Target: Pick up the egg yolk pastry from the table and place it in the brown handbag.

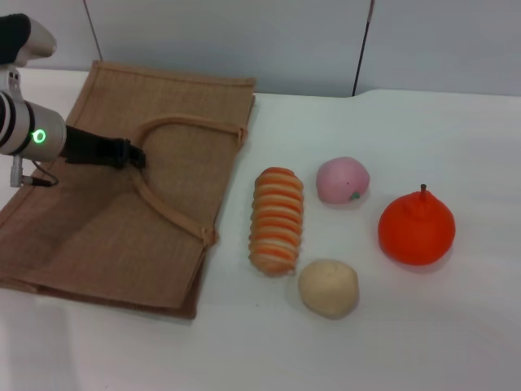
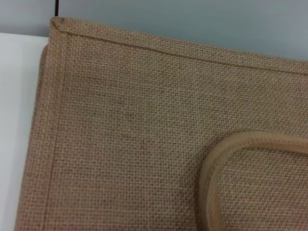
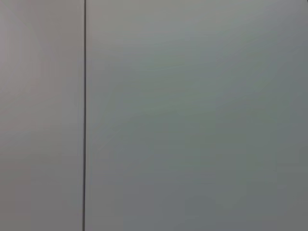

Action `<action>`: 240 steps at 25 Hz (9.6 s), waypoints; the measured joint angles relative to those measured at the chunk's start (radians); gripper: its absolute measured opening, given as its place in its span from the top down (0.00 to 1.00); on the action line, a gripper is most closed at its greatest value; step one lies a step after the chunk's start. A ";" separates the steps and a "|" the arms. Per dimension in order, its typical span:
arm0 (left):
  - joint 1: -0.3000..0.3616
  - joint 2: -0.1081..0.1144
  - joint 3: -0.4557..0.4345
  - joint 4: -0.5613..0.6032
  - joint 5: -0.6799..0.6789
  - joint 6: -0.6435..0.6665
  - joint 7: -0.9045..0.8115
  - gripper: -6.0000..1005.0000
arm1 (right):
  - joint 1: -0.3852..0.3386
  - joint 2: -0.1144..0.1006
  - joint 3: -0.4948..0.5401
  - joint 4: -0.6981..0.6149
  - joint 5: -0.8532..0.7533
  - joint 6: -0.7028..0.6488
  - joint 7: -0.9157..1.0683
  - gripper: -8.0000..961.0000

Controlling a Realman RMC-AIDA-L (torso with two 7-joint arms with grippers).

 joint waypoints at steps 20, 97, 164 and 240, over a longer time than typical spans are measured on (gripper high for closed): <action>0.010 -0.004 -0.007 0.027 -0.014 -0.009 0.022 0.86 | -0.002 -0.002 0.000 0.000 -0.003 0.000 0.000 0.11; 0.219 -0.061 -0.023 0.175 -0.968 -0.563 0.692 0.88 | 0.389 -0.011 -0.964 -0.090 -0.550 0.332 0.629 0.10; 0.211 -0.041 -0.025 0.176 -1.165 -1.009 0.599 0.88 | 0.531 -0.003 -0.992 0.086 -0.192 0.473 0.286 0.40; 0.337 -0.061 -0.218 -0.023 -1.281 -0.779 1.126 0.61 | 0.098 -0.006 -0.385 -0.091 -0.124 -0.262 0.056 0.07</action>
